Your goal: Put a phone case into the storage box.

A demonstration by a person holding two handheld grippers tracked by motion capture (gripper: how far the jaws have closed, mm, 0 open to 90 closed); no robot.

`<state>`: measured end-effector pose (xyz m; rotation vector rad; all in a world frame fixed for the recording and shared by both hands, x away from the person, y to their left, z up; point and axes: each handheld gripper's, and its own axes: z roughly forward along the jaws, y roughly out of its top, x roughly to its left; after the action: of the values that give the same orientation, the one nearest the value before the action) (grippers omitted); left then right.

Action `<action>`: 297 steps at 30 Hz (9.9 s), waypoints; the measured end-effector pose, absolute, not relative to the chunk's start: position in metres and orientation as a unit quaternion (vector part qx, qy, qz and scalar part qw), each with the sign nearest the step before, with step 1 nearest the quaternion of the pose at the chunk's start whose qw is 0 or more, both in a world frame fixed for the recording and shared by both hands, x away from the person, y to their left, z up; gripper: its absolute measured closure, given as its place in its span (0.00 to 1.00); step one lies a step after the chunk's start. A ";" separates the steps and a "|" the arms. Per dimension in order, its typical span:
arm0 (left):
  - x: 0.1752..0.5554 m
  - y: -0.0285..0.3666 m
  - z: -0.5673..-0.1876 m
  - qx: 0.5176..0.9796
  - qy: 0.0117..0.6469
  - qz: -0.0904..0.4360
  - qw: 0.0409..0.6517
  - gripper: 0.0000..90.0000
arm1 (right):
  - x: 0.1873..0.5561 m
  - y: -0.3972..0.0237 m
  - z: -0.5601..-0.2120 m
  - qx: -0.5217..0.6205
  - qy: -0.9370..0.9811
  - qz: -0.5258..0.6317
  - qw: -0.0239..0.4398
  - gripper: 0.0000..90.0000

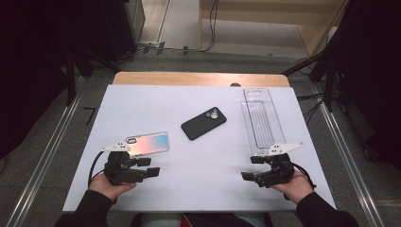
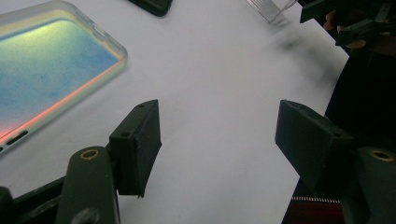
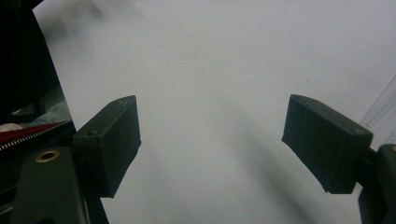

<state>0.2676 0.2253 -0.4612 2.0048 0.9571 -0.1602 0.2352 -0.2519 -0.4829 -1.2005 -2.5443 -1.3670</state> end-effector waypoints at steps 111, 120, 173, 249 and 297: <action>0.314 0.275 -0.487 0.771 0.548 0.028 0.322 1.00 | 0.240 -0.249 -0.481 -0.378 -0.819 -0.432 0.005 0.19; 0.338 0.271 -0.488 0.766 0.553 0.049 0.324 1.00 | 0.238 -0.253 -0.482 -0.381 -0.818 -0.431 0.002 0.19; 0.348 0.235 -0.454 0.786 0.437 0.012 0.436 0.35 | 0.227 -0.267 -0.481 -0.404 -0.803 -0.438 -0.012 0.19; 0.303 0.214 -0.445 0.818 0.406 0.036 0.406 0.08 | 0.233 -0.265 -0.484 -0.412 -0.799 -0.437 -0.007 0.19; 0.350 0.209 -0.482 0.831 0.417 0.070 0.362 0.00 | 0.232 -0.265 -0.484 -0.411 -0.801 -0.436 -0.011 0.19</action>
<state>0.3500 0.2089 -0.4818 2.1397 1.0741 0.1809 0.2322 -0.2650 -0.4842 -1.2991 -2.5344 -1.3781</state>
